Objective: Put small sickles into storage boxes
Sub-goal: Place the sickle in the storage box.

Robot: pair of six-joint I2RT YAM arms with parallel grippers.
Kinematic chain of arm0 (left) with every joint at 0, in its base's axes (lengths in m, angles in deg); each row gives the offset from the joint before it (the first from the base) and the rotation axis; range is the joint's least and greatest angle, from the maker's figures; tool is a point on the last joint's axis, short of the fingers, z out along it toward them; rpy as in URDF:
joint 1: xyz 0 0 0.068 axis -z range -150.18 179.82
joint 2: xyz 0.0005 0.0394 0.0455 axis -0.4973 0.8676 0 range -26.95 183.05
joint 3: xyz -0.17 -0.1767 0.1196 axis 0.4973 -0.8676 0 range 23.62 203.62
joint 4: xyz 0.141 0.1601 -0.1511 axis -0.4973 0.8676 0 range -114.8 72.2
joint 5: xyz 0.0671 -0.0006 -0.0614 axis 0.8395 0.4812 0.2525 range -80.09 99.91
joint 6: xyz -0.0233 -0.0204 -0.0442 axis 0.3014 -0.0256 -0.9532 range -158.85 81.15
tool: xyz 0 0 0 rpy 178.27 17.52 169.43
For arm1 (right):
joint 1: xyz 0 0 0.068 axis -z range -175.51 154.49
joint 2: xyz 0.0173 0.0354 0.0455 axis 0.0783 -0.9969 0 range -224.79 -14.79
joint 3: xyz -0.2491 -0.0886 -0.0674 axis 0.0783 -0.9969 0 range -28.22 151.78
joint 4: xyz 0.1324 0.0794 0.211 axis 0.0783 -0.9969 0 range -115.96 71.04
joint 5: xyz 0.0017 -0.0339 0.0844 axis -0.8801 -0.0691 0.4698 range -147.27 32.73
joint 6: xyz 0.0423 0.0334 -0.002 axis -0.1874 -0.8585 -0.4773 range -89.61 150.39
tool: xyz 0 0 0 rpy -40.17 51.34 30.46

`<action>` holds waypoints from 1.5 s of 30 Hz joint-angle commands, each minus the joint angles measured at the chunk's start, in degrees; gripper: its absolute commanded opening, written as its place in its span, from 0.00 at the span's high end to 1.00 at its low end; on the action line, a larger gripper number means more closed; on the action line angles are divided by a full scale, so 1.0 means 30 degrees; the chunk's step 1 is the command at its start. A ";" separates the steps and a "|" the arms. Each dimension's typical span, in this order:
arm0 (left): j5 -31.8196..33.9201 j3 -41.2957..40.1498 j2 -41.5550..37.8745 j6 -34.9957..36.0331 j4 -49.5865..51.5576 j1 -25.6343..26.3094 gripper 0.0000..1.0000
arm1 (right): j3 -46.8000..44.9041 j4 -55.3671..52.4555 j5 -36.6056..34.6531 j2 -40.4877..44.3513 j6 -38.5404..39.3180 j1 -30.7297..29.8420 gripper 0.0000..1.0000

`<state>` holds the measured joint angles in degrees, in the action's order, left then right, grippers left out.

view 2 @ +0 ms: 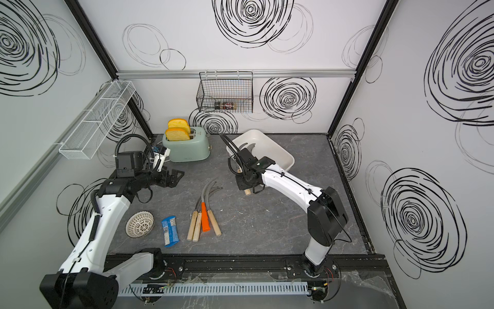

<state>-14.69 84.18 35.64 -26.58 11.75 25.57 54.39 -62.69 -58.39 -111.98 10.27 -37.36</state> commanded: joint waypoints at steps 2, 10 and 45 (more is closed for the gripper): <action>0.0039 0.0546 0.0026 0.0785 0.0172 0.0674 0.04 | 0.1469 -0.0974 0.0545 0.0027 0.1483 0.1192 1.00; 0.0464 0.0591 0.0260 0.1108 0.0352 0.1466 0.04 | 0.2380 -0.1241 0.1168 -0.0787 0.2898 0.3524 1.00; 0.1170 0.0297 0.0876 0.1456 0.0062 0.2105 0.04 | 0.5253 -0.0518 -0.1163 -0.6192 0.5739 0.5967 1.00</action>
<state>-11.28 84.38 37.80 -23.17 12.85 31.45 67.57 -63.91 -59.66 -129.68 25.54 -19.72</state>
